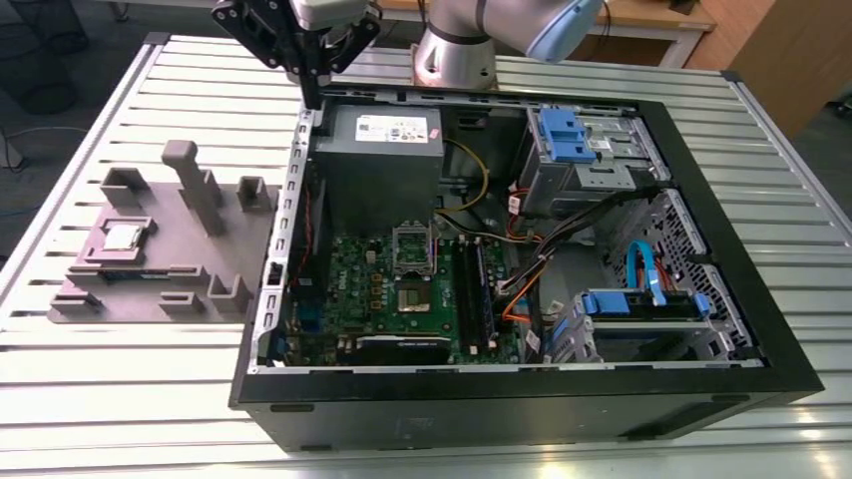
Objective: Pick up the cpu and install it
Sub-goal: 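Reach for the cpu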
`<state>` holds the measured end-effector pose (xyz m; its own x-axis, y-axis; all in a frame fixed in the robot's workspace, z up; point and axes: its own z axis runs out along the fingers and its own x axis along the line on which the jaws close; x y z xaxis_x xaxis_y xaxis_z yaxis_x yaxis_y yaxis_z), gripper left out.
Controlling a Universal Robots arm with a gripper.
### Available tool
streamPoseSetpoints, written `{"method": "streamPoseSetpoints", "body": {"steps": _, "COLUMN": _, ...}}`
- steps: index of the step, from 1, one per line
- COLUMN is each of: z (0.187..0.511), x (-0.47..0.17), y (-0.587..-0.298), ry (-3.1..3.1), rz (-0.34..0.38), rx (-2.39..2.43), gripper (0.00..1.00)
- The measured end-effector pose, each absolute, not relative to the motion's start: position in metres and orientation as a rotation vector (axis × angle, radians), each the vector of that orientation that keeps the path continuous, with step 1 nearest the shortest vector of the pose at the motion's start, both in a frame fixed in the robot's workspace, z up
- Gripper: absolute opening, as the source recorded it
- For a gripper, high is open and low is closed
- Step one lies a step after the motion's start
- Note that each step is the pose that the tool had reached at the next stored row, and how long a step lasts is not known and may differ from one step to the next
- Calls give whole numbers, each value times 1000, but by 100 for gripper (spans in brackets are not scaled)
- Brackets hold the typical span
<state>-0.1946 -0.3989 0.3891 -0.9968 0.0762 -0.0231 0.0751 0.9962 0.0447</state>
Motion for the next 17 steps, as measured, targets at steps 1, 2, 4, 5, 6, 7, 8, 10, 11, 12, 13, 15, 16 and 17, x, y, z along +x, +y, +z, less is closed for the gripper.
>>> {"method": "streamPoseSetpoints", "body": {"steps": 1, "z": 389, "x": -195, "y": -399, "ry": 3114, "rz": 68, "rx": 118, "gripper": 10}}
{"method": "streamPoseSetpoints", "body": {"steps": 2, "z": 389, "x": -195, "y": -399, "ry": 3114, "rz": 68, "rx": 118, "gripper": 10}}
{"method": "streamPoseSetpoints", "body": {"steps": 4, "z": 389, "x": -196, "y": -399, "ry": 3114, "rz": 68, "rx": 118, "gripper": 10}}
{"method": "streamPoseSetpoints", "body": {"steps": 5, "z": 389, "x": -197, "y": -399, "ry": 3114, "rz": 68, "rx": 118, "gripper": 10}}
{"method": "streamPoseSetpoints", "body": {"steps": 6, "z": 389, "x": -197, "y": -399, "ry": 3114, "rz": 68, "rx": 118, "gripper": 10}}
{"method": "streamPoseSetpoints", "body": {"steps": 7, "z": 389, "x": -197, "y": -399, "ry": 3114, "rz": 68, "rx": 118, "gripper": 10}}
{"method": "streamPoseSetpoints", "body": {"steps": 8, "z": 389, "x": -198, "y": -399, "ry": 3114, "rz": 68, "rx": 118, "gripper": 10}}
{"method": "streamPoseSetpoints", "body": {"steps": 10, "z": 389, "x": -199, "y": -399, "ry": 3114, "rz": 68, "rx": 118, "gripper": 10}}
{"method": "streamPoseSetpoints", "body": {"steps": 11, "z": 389, "x": -199, "y": -399, "ry": 3114, "rz": 68, "rx": 118, "gripper": 10}}
{"method": "streamPoseSetpoints", "body": {"steps": 12, "z": 389, "x": -200, "y": -399, "ry": 3114, "rz": 68, "rx": 118, "gripper": 10}}
{"method": "streamPoseSetpoints", "body": {"steps": 13, "z": 389, "x": -200, "y": -399, "ry": 3114, "rz": 68, "rx": 118, "gripper": 10}}
{"method": "streamPoseSetpoints", "body": {"steps": 15, "z": 388, "x": -201, "y": -399, "ry": 3114, "rz": 68, "rx": 118, "gripper": 10}}
{"method": "streamPoseSetpoints", "body": {"steps": 16, "z": 388, "x": -201, "y": -399, "ry": 3114, "rz": 68, "rx": 118, "gripper": 10}}
{"method": "streamPoseSetpoints", "body": {"steps": 17, "z": 388, "x": -201, "y": -399, "ry": 3114, "rz": 68, "rx": 118, "gripper": 10}}
